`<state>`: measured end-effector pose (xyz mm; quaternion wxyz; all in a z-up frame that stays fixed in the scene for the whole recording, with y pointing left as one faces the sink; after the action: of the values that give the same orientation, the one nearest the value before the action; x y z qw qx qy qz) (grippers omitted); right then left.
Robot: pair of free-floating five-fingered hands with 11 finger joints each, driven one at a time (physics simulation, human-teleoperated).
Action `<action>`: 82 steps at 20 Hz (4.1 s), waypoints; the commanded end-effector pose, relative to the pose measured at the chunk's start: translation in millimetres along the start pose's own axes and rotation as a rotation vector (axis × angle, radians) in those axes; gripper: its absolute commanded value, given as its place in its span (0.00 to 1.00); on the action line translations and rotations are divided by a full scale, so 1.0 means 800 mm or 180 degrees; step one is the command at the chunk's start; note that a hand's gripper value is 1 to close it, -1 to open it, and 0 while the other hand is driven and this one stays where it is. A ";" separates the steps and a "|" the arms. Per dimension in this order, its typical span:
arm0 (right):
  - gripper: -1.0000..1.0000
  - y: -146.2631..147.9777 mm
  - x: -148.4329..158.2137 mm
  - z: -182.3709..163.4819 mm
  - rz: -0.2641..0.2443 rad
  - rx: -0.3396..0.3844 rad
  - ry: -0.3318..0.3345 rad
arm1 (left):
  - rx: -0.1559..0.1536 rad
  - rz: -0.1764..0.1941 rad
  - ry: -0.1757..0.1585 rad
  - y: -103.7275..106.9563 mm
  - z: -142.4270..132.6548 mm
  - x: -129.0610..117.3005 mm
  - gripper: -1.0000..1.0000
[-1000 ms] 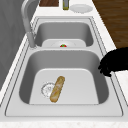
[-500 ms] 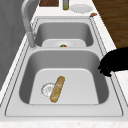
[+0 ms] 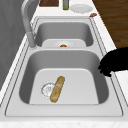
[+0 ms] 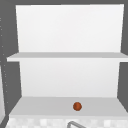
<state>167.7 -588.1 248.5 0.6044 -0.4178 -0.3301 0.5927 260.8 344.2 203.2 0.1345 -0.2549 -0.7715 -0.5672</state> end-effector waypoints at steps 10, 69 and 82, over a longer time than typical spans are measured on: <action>0.00 -0.011 -0.030 0.032 0.0003 0.0089 -0.0060 | 0.0000 0.0000 0.0000 0.000 0.000 0.000 0.50; 0.00 0.082 0.237 0.077 0.0048 -0.0271 -0.0261 | 0.0000 0.0000 0.0000 0.000 0.000 0.000 0.50; 0.00 0.151 0.252 -0.090 0.0256 -0.0156 -0.0199 | 0.0000 0.0000 0.0000 0.000 0.000 0.000 0.50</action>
<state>172.4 -405.7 112.0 0.5698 -0.4242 -0.3561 0.6070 260.8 344.2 203.2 0.1345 -0.2549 -0.7715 -0.5672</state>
